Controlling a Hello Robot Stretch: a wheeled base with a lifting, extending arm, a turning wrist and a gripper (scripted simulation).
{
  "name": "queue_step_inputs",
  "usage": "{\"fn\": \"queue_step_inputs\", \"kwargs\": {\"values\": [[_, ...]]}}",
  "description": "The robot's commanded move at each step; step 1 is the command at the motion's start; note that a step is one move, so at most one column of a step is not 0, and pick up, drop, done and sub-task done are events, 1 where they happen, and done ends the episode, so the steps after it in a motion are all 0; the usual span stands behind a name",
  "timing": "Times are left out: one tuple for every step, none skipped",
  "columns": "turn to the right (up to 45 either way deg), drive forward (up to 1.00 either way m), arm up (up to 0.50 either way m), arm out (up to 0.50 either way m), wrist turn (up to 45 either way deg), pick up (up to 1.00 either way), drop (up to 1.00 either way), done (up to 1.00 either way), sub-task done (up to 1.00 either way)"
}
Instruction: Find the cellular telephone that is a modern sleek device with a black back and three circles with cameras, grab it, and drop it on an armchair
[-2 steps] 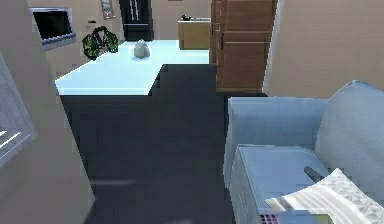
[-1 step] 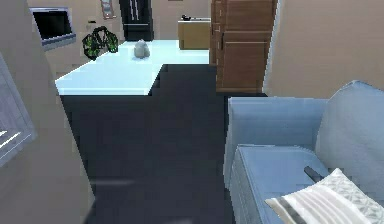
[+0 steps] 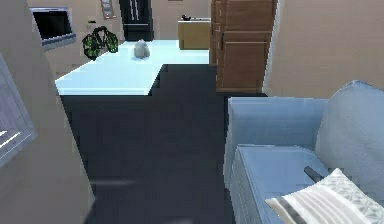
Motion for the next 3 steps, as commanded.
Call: {"fn": "queue_step_inputs", "kwargs": {"values": [[-45.0,0.0,0.0,0.0,0.0,0.0,0.0,0.0,0.0],[-39.0,0.0,0.0,0.0,0.0,0.0,0.0,0.0,0.0],[0.0,0.3,0.0,0.0,0.0,0.0,0.0,0.0,0.0]]}}
